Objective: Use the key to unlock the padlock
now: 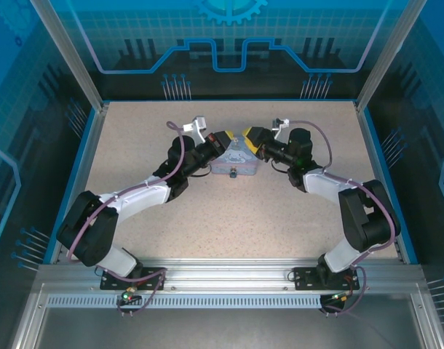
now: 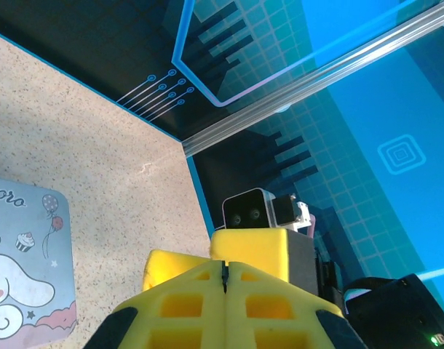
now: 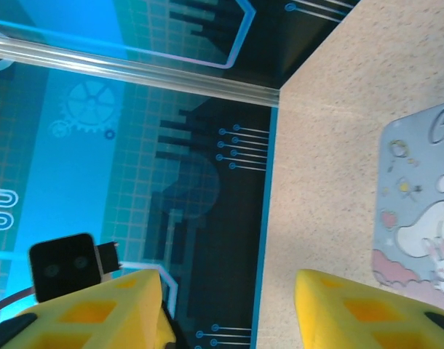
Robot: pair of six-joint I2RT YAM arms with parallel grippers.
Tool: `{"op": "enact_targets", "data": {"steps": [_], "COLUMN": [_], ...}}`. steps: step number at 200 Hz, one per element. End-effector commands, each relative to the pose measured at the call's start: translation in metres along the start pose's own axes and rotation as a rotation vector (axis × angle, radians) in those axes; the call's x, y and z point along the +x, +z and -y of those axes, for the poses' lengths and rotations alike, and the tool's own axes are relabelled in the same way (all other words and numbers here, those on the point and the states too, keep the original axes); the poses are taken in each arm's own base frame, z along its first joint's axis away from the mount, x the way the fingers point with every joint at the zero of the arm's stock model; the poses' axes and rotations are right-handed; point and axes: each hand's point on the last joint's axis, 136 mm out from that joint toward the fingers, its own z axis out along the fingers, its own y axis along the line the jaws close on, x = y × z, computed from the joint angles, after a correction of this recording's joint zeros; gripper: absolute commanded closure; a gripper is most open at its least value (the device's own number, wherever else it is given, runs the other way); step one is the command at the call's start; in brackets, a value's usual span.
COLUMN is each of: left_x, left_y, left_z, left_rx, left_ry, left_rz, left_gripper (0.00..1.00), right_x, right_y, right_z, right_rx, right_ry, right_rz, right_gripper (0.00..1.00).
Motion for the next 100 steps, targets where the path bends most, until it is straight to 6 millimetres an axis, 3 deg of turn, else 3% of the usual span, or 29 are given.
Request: {"op": "enact_targets", "data": {"steps": [1, 100], "left_x": [-0.002, -0.005], "left_y": [-0.002, 0.001], "left_z": [0.001, -0.003], "left_rx": [0.014, 0.019], "left_ry": [-0.046, -0.082], "left_rz": [0.026, 0.057], "left_gripper": [1.0, 1.0], "right_x": [0.009, 0.031], "right_y": [0.006, 0.004], "right_z": [-0.026, -0.036], "right_rx": [-0.073, -0.1], "right_ry": [-0.039, -0.035], "right_rz": [-0.025, -0.051], "right_gripper": [0.5, 0.6]}}
